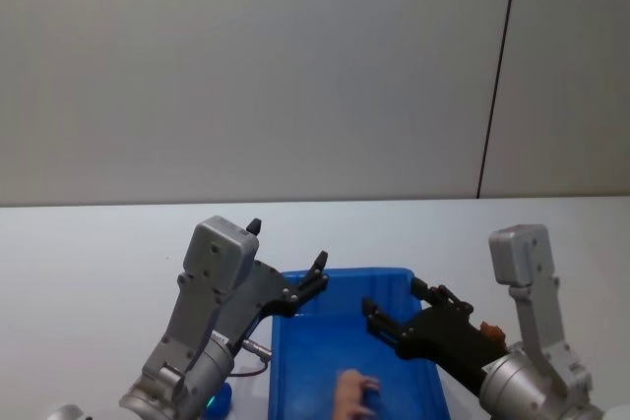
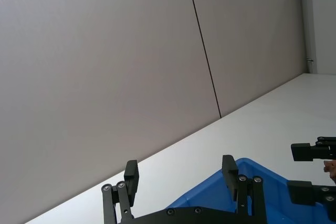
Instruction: Pick up the two dolls from the table and place them into the box.
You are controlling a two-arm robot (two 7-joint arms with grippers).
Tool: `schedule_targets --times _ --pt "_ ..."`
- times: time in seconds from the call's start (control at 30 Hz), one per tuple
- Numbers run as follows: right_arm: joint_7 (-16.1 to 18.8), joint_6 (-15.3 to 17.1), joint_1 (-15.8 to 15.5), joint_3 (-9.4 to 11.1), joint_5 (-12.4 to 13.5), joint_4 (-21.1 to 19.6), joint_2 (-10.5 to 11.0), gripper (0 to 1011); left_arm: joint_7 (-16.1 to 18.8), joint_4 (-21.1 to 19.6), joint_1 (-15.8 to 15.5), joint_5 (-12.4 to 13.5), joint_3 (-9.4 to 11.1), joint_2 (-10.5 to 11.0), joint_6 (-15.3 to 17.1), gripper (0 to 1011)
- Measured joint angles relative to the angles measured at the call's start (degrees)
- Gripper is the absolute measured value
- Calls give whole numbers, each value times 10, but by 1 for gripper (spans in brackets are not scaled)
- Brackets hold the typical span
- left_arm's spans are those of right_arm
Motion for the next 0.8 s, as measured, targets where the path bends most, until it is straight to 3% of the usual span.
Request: schedule_targets --times 0.33,0.8 --pt "-37 6 -6 5 -3 -7 5 1001 0 0 0 0 0 0 0 1001" --pt "-121 21 -45 24 -9 -57 32 1001 0 0 0 0 0 0 0 1001"
